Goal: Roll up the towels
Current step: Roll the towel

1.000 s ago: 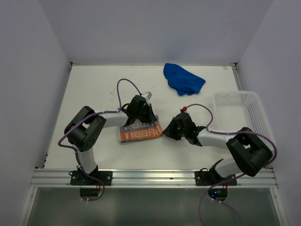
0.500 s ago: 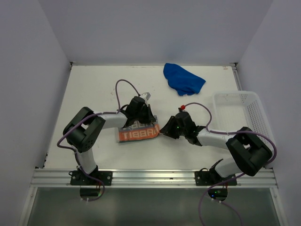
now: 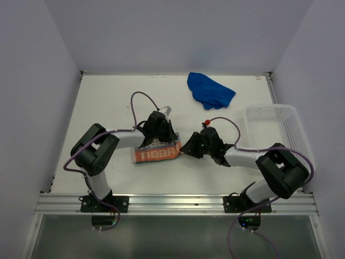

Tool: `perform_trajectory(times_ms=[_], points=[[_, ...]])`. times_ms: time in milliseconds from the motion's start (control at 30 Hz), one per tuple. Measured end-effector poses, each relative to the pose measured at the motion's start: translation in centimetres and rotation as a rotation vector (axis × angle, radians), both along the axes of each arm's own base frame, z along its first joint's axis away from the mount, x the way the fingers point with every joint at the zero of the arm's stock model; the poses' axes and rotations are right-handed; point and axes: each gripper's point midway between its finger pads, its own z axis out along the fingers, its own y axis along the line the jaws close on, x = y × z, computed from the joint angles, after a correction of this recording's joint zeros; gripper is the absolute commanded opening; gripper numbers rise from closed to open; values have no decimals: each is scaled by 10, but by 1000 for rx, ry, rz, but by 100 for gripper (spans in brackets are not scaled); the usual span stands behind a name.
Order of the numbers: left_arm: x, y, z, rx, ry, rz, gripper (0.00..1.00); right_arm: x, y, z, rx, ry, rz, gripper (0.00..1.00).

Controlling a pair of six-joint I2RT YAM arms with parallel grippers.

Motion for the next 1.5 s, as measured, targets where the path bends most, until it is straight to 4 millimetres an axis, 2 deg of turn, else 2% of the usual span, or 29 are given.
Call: perform_trajectory(times_ms=[333, 567, 767, 1167, 1500], points=[[0, 1, 0, -9, 5, 22, 0, -2, 7, -5, 13, 10, 29, 40], [-3, 5, -1, -8, 3, 30, 0, -5, 23, -9, 2, 13, 88, 39], [-5, 7, -2, -11, 14, 43, 0, -9, 26, -15, -14, 20, 109, 31], [-6, 8, 1, -19, 8, 53, 0, -10, 25, -19, -37, 6, 126, 0], [-7, 10, 13, -20, -1, 54, 0, -11, 22, -21, -161, -53, 171, 0]])
